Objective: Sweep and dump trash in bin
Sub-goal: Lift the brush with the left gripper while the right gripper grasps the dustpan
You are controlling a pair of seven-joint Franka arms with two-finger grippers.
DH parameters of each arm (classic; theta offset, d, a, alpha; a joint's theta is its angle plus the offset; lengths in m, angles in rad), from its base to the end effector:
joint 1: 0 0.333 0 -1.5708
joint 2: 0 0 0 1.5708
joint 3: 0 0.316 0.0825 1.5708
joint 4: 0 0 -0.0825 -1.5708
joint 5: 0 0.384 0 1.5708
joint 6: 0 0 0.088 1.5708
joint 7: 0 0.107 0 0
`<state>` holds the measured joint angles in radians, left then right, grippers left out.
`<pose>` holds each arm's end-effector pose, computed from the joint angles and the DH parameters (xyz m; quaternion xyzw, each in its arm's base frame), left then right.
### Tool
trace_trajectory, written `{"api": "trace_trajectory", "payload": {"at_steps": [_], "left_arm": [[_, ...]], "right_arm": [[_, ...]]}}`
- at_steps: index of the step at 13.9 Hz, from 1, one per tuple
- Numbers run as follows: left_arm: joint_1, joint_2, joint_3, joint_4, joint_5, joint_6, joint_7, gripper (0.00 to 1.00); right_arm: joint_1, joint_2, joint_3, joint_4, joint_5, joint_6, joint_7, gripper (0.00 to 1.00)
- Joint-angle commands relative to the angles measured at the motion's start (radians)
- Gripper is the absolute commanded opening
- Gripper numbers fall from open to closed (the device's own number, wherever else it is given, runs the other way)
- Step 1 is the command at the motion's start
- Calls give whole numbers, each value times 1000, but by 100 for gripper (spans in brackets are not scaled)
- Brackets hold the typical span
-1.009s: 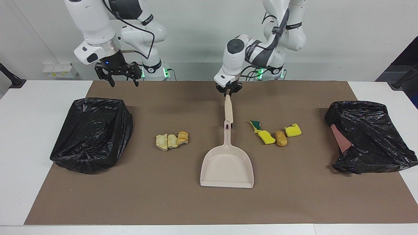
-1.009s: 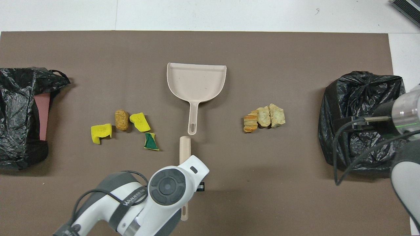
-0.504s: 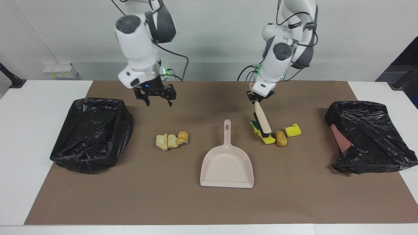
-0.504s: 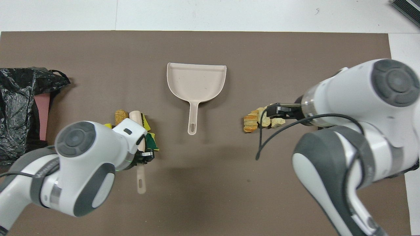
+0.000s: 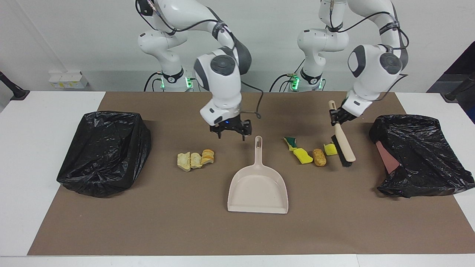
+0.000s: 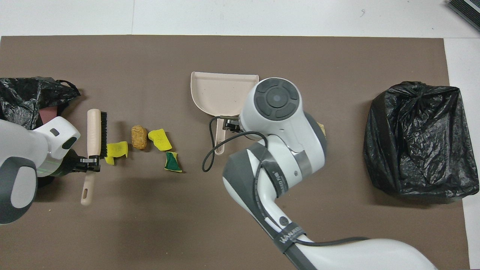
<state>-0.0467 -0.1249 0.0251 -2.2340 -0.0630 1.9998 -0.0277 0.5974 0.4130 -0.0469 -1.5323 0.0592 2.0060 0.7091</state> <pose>0.4902 -0.0142 0.4149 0.9979 0.0175 -0.0553 0.0281 0.5790 0.3647 0.4245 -0.9954 0.0885 -0.0142 0.0325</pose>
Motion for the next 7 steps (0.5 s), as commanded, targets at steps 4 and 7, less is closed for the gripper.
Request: {"api": "trace_trajectory", "payload": {"at_steps": [4,7], "left_arm": [[100,79,-17,-28,20,88,97,0],[65,76,-20,-52,20,91,75,0]], "right_arm": [[68,222,-2,190,-62,82,66,100],[90,222,-2,181,-110,74,40,100]]}}
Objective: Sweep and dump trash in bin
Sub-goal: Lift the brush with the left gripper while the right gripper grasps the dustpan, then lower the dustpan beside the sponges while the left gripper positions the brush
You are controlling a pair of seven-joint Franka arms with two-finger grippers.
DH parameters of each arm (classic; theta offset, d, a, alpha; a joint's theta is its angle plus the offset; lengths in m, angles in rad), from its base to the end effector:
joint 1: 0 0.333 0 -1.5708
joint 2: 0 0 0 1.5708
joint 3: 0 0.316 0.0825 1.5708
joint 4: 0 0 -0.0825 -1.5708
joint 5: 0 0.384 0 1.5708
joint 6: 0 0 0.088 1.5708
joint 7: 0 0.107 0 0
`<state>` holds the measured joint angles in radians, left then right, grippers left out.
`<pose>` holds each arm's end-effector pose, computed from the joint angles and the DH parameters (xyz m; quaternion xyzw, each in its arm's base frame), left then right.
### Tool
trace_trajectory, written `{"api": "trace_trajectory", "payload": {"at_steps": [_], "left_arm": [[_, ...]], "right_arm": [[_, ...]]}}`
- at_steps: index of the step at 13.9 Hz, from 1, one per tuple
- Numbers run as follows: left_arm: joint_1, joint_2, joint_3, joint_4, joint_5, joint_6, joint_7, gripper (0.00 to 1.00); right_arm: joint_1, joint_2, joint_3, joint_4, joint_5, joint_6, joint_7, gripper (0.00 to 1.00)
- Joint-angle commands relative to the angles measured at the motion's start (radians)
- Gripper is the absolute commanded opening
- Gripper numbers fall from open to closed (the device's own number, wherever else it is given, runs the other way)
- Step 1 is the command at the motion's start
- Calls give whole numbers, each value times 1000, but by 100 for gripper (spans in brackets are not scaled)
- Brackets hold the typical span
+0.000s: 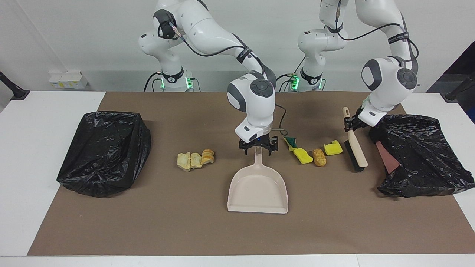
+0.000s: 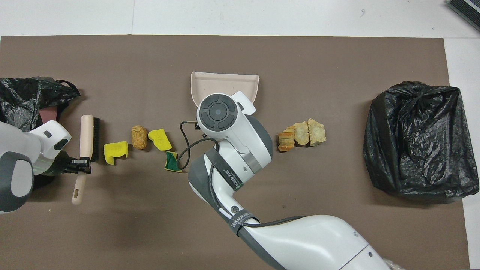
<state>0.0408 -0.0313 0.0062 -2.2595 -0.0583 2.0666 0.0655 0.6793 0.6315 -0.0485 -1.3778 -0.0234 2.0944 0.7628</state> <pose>0.4962 0.0203 0.3624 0.9964 0.0067 -0.0792 0.0290 0.5879 0.4371 0.3523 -0.9973 0.0552 -0.0486 0.0087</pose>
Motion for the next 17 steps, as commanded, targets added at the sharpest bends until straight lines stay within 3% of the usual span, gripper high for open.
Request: {"api": "trace_trajectory", "payload": {"at_steps": [1,2,4,5,8,10,17], "left_arm": [[-35,-15,-2,-34,14,30,-29,0],[-47,-15,-3,-41,14,41,-50,0],[-91,-15,-3,-43,14,44,-101,0],[-111,-16,-3,-43,14,44,-108,0],[-147,-18,-5,-43,12,41,-108,0],[-159,-18,-5,-43,12,41,-112,0],[-212,-42,-8,-81,2,38,-179,0]], "right_arm": [[8,4,-1,26,-30,-16,-17,100],[6,5,-1,26,-30,-14,-19,88],[8,4,-1,25,-15,-13,-17,11],[9,4,-1,17,-6,-14,-19,0],[-6,-3,13,-6,-6,-22,-40,0],[-21,-59,30,-26,10,-37,-298,0],[-112,-427,27,-416,4,-54,-1105,0]]}}
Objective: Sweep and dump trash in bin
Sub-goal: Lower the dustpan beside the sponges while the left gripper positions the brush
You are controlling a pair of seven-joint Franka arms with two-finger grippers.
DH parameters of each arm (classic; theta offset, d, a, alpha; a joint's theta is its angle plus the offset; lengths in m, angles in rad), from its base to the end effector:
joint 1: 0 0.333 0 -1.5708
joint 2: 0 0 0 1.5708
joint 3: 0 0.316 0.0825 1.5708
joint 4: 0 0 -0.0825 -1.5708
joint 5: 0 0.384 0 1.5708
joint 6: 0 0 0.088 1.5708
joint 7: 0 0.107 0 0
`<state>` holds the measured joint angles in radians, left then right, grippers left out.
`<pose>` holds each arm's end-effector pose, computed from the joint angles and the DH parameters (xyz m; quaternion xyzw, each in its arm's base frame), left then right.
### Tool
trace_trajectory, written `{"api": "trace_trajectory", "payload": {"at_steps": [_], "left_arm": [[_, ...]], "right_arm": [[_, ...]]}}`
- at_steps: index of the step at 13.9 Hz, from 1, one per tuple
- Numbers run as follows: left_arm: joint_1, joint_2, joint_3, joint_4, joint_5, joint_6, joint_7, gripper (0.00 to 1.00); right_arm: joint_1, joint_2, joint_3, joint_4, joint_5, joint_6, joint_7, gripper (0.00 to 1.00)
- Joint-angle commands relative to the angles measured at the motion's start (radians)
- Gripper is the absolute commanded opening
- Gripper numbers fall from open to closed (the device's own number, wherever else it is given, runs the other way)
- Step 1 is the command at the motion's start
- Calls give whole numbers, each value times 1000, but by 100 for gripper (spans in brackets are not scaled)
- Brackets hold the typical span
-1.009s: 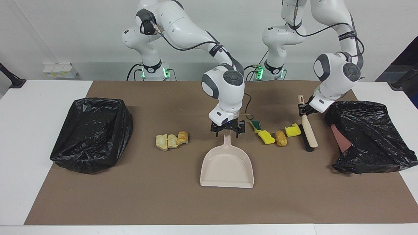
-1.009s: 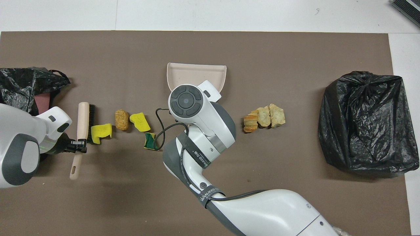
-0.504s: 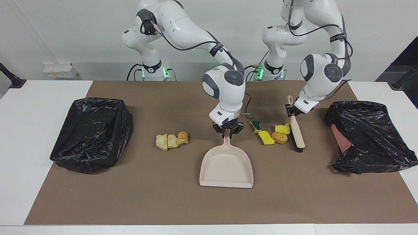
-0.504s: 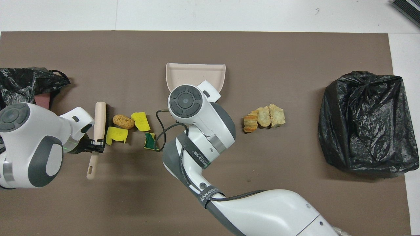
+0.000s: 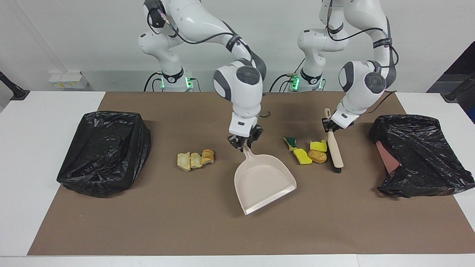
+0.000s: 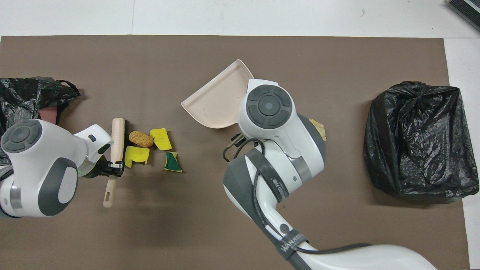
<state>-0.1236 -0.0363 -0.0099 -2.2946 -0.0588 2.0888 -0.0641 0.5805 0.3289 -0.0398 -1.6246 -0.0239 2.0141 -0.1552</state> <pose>0.4841 -0.0679 0.3516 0.9960 -0.0179 -0.0866 0.0156 0.5664 0.3416 0.4373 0.9374 0.3464 0.0332 0.0112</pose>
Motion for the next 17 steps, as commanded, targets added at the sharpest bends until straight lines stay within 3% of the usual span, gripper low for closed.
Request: {"api": "trace_trajectory", "payload": {"at_steps": [1,5,9,11,17], "left_arm": [[-60,-39,8,-51,2,17,-65,0],[-97,-44,8,-78,0,43,-71,0],[-143,-44,8,-78,-15,47,-66,0],[-174,-45,8,-78,-18,47,-62,0],[-275,-22,8,-72,-177,114,-95,0]], "right_arm": [[-11,-149,20,-225,6,46,-279,0],[-18,-183,21,-290,36,31,-634,0],[-2,-163,21,-339,36,52,-670,0],[19,-130,23,-331,38,57,-597,0],[42,-103,23,-325,52,124,-572,0]]}}
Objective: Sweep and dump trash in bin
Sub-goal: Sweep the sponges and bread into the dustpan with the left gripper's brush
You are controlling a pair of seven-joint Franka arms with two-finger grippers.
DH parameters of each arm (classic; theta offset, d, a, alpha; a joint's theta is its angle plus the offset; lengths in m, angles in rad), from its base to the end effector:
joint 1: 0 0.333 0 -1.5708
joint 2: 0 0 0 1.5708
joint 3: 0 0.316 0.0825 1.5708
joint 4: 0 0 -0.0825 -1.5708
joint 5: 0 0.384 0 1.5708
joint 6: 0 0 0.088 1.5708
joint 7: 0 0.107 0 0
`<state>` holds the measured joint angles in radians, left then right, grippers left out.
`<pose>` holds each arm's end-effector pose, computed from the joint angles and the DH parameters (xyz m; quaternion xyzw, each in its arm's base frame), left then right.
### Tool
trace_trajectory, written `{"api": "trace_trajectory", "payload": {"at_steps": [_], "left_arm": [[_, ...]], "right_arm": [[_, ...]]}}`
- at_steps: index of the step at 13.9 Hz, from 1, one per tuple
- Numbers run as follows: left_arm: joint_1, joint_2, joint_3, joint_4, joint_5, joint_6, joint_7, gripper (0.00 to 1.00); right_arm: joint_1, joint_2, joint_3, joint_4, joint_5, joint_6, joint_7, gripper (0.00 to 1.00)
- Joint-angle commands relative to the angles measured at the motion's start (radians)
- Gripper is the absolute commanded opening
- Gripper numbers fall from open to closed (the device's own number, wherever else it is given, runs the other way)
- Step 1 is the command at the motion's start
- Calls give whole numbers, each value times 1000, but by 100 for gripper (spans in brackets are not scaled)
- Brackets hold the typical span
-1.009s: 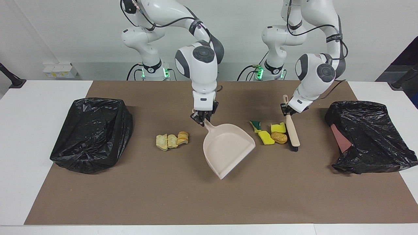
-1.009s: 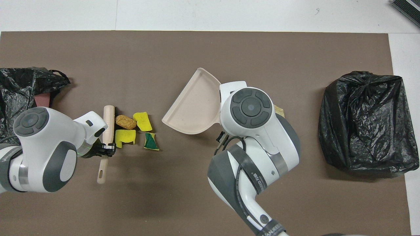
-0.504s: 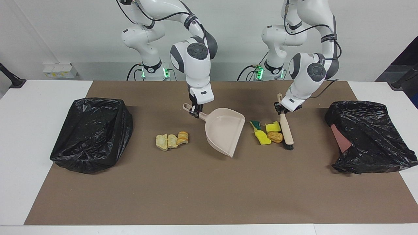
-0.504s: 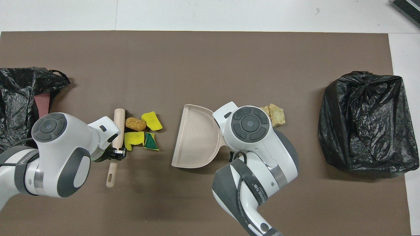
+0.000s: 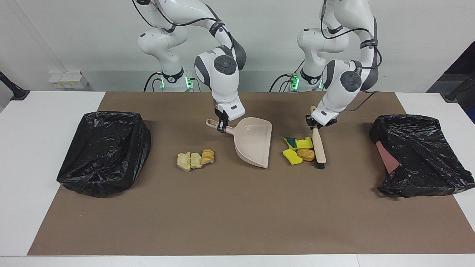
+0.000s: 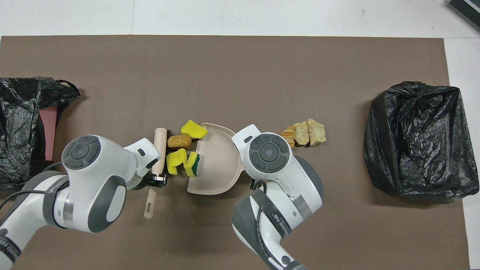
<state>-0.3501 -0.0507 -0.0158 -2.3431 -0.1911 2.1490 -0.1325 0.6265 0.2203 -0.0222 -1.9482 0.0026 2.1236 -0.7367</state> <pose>0.4468 -0.1796 0.3431 0.9929 -0.0582 -0.0877 0.0556 0.4905 0.3394 0.3646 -0.7836 -0.6208 0.0225 0.0001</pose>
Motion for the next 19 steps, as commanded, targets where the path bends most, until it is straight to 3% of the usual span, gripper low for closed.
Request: {"api": "trace_trajectory", "payload": {"at_steps": [1,7,11,19], "left_arm": [[-76,-3,14,-19,-80,60,-41,0],[-225,0,11,4,-235,81,-45,0],[-240,-30,13,16,-237,48,-52,0],[-164,-107,20,21,28,-100,-254,0]], "right_arm": [[-4,5,5,0,25,15,11,0],[-2,5,5,0,25,15,51,0],[-2,5,5,0,25,15,51,0],[-33,-21,4,0,25,-5,40,0]]}}
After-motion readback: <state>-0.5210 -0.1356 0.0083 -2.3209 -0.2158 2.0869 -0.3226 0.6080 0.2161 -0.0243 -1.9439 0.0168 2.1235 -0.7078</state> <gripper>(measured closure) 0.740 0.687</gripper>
